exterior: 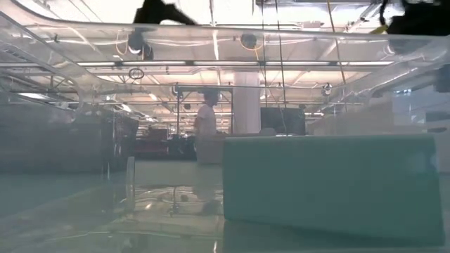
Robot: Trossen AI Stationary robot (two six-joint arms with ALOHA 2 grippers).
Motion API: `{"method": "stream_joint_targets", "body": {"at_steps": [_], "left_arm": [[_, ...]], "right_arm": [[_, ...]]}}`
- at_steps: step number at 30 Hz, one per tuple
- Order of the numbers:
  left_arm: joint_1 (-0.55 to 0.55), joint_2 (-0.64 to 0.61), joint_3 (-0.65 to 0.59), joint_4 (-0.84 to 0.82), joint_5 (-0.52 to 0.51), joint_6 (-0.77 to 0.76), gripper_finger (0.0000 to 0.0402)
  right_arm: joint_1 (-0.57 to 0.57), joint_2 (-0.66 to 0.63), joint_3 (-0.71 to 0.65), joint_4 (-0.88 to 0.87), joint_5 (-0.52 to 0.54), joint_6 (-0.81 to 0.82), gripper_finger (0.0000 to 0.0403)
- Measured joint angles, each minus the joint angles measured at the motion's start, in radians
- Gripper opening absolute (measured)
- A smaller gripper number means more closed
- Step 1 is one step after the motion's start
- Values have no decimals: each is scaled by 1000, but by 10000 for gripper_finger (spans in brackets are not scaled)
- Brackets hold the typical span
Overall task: Sort & place blocks by color
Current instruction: Put the light blue block into the transparent bin
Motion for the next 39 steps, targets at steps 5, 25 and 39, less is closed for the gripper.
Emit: {"method": "stream_joint_targets", "body": {"at_steps": [5, 25, 39], "left_arm": [[0, 0, 0, 135, 0, 69, 255], [0, 0, 0, 151, 56, 235, 255], [-1, 0, 0, 144, 69, 297, 255]], "right_arm": [[124, 27, 0, -28, 3, 150, 352], [381, 414, 0, 248, 72, 741, 352], [401, 558, 2, 328, 39, 780, 296]]}}
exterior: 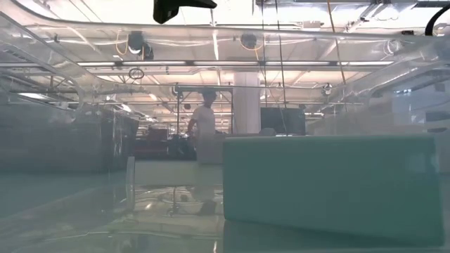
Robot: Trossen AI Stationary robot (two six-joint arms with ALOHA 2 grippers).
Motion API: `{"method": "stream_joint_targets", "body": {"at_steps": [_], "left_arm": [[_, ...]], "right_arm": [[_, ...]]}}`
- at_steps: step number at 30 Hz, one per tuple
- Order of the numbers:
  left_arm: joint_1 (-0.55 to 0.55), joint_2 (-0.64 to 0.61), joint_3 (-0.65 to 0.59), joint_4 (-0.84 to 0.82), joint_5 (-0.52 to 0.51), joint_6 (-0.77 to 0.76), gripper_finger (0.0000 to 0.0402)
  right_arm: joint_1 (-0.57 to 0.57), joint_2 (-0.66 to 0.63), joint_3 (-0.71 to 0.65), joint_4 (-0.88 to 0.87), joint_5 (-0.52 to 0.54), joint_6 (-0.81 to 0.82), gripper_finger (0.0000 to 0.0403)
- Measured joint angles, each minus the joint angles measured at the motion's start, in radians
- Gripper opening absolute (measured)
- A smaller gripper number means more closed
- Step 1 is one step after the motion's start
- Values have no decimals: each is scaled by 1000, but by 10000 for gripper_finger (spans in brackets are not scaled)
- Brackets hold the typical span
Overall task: Sort & place blocks by color
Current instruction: Put the light blue block into the transparent bin
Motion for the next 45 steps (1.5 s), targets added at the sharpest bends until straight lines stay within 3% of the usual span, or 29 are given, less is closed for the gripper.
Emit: {"method": "stream_joint_targets", "body": {"at_steps": [4, 9, 10, 16, 21, 35, 39, 45], "left_arm": [[0, 0, 0, -1, 0, 0, 255], [0, 0, 0, -3, 0, 16, 255], [0, 0, 0, -3, 0, 16, 255], [0, 0, 0, -3, -1, 14, 255], [0, 0, 0, 0, -5, -15, 255], [0, 0, 0, 37, -10, -3, 255], [0, 0, 0, 34, -10, -2, 255], [0, 0, 0, 34, -17, -1, 255]], "right_arm": [[0, 12, 0, -2, -38, -10, 232], [1, 7, -2, 12, -70, -50, 120], [1, 2, -2, 17, -70, -59, 114], [1, -41, -2, 112, -62, -117, 115], [-7, -110, -2, 186, 49, -193, 115], [-237, -320, -2, 249, 616, -720, 115], [-327, -364, -2, 433, 688, -958, 115], [-454, -370, -2, 830, 693, -1311, 115]]}}
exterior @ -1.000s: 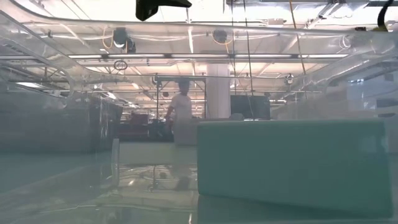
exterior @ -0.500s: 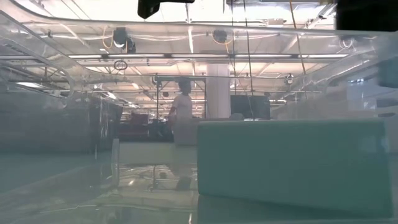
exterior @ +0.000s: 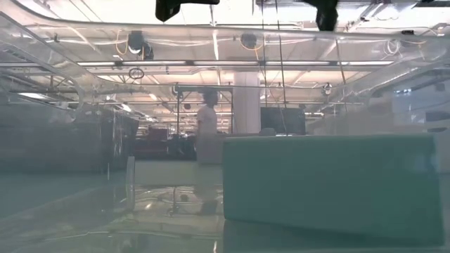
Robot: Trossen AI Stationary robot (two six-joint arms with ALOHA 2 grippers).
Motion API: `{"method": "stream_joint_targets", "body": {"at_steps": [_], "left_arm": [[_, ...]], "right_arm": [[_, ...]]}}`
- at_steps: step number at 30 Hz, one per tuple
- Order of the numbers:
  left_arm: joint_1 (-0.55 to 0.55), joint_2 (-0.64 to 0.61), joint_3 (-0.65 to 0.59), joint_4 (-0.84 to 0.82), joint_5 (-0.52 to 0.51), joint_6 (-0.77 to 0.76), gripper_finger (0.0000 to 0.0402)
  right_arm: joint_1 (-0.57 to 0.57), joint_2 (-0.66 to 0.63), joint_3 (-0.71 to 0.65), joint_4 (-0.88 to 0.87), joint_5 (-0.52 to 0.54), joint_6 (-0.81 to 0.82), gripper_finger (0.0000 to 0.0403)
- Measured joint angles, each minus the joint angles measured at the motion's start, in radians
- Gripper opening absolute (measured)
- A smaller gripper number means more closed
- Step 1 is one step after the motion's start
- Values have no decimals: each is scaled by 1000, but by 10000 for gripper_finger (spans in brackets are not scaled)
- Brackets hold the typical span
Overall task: Sort & place blocks by color
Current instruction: Put the light blue block into the transparent bin
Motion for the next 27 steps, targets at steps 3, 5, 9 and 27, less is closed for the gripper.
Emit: {"method": "stream_joint_targets", "body": {"at_steps": [3, 5, 9, 27], "left_arm": [[0, 0, 0, 0, -24, 0, 255], [0, 0, 0, 0, -52, 0, 255], [0, 0, 0, 0, -121, 0, 255], [0, 0, 0, 0, -152, 20, 255]], "right_arm": [[-50, 5, 0, 140, -1, -115, 115], [-75, 6, 0, 197, -4, -169, 115], [-104, 5, 0, 255, -5, -244, 115], [-111, 5, 0, 363, -90, -331, 118]]}}
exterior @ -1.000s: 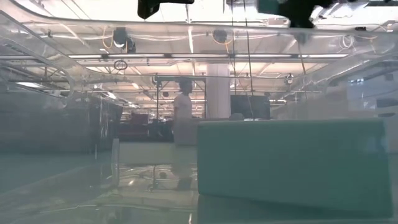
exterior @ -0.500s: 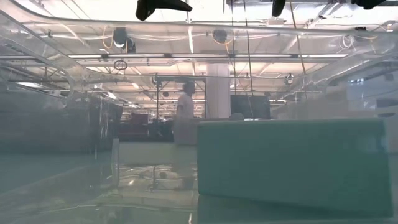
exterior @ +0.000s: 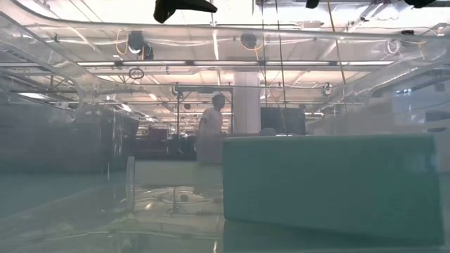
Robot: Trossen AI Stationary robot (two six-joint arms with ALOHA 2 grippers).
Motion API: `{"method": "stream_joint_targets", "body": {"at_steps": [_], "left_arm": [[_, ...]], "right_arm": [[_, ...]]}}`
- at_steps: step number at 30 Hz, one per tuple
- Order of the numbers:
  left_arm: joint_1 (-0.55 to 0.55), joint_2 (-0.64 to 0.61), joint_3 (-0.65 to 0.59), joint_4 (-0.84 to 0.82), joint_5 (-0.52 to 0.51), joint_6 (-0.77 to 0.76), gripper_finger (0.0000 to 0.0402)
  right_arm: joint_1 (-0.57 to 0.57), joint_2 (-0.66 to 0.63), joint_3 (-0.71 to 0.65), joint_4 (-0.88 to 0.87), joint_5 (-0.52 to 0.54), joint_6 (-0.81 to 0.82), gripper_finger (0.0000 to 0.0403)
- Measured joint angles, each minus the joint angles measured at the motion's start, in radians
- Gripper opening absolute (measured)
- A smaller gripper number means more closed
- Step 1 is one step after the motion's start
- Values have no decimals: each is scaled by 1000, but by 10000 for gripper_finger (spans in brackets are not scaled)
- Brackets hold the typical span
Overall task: Sort & place blocks by color
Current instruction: Put the light blue block into the transparent bin
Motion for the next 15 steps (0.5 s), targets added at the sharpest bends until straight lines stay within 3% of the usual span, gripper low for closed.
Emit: {"method": "stream_joint_targets", "body": {"at_steps": [6, 11, 15], "left_arm": [[0, 0, 0, 0, 0, 4, 255], [0, 0, 0, 0, 0, 6, 255], [0, 0, 0, 0, 0, 6, 255]], "right_arm": [[0, 0, 0, -118, -69, 249, 119], [6, 0, 0, -308, -71, 373, 119], [37, 27, 0, -363, -71, 474, 120]]}}
